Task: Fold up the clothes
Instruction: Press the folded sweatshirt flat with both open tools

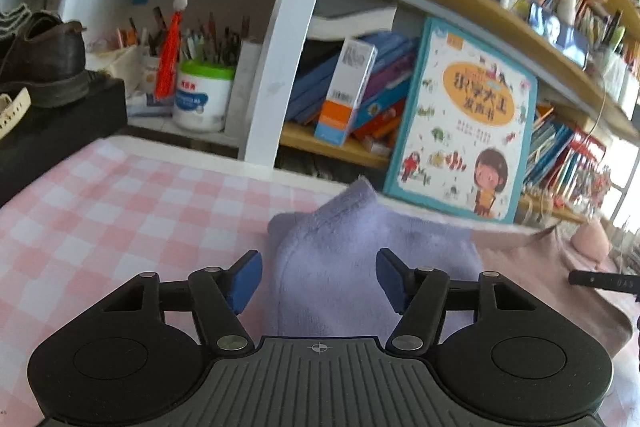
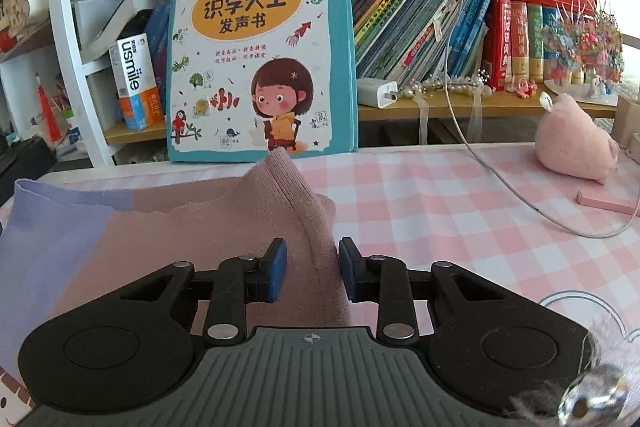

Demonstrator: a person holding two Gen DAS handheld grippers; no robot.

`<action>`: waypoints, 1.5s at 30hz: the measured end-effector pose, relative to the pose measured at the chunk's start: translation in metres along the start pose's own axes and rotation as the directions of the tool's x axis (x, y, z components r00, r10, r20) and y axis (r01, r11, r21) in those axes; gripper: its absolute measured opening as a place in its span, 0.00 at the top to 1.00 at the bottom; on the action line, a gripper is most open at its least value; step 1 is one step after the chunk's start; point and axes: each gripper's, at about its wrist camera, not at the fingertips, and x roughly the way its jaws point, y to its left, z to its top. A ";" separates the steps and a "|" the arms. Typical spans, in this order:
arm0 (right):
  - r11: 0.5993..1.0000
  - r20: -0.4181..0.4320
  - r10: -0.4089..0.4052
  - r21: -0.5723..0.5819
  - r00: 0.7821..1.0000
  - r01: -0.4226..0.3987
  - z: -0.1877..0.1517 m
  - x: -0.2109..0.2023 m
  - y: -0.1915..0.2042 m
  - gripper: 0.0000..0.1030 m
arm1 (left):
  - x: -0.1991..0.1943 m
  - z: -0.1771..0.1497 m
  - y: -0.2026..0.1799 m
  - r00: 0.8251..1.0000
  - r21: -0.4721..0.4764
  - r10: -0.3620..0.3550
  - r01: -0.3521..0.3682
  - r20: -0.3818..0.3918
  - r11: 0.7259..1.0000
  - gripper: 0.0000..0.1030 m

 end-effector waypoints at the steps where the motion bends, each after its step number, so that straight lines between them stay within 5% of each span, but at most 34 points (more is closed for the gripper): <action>1: 1.000 -0.001 0.002 0.011 1.000 -0.002 0.000 0.001 -0.001 0.74 | 0.002 0.000 0.001 1.000 -0.009 0.006 -0.006 -0.012 1.000 0.39; 6: 0.998 0.004 0.013 0.067 1.000 -0.014 0.002 0.003 -0.009 0.74 | 0.009 -0.001 0.018 0.998 -0.106 0.013 -0.018 -0.054 0.994 0.43; 8: 0.997 0.002 0.027 0.078 1.000 -0.027 0.003 0.003 -0.011 0.78 | 0.010 -0.002 0.023 0.998 -0.131 -0.004 -0.004 -0.059 0.991 0.56; 10: 0.996 -0.002 0.041 0.083 0.999 -0.041 0.004 0.002 -0.012 0.91 | 0.011 -0.003 0.026 0.998 -0.155 -0.028 0.018 -0.063 0.988 0.81; 12: 0.995 0.010 0.048 0.084 0.999 -0.049 0.005 -0.002 -0.012 0.93 | 0.008 -0.003 0.029 0.998 -0.195 -0.060 0.051 -0.038 0.980 0.91; 17: 0.984 0.116 0.105 0.131 0.988 -0.120 0.012 -0.023 -0.014 0.94 | -0.006 0.001 0.036 0.990 -0.288 -0.131 0.139 0.046 0.948 0.93; 22: 0.995 0.029 0.026 0.091 0.999 -0.028 0.007 -0.005 -0.008 0.94 | 0.009 -0.006 0.032 0.998 -0.240 -0.048 0.035 -0.050 0.970 0.93; 26: 0.997 0.014 0.007 0.077 1.000 -0.008 0.003 -0.001 -0.008 0.93 | 0.006 -0.004 0.022 0.999 -0.151 -0.006 0.001 -0.031 0.988 0.88; 29: 0.998 0.048 -0.013 0.068 0.999 0.009 0.003 -0.007 -0.006 0.83 | 0.001 -0.002 0.014 1.000 -0.106 0.019 -0.020 -0.011 0.994 0.82; 34: 1.000 0.116 -0.005 0.007 0.993 0.005 0.012 -0.018 0.003 0.66 | -0.011 0.009 -0.001 0.998 -0.039 0.013 -0.010 0.067 0.999 0.49; 37: 0.998 0.126 0.008 -0.066 0.992 0.000 0.023 -0.014 0.014 0.65 | -0.011 0.021 -0.013 0.995 0.026 0.009 -0.011 0.095 1.000 0.40; 41: 0.990 0.110 0.000 -0.138 0.994 0.015 0.040 0.005 0.028 0.65 | 0.005 0.034 -0.031 0.998 0.116 -0.010 0.003 0.059 0.993 0.38; 45: 0.996 0.049 -0.012 -0.093 0.999 0.016 0.047 0.029 0.027 0.65 | 0.029 0.034 -0.032 1.000 0.089 0.030 -0.029 -0.005 0.996 0.38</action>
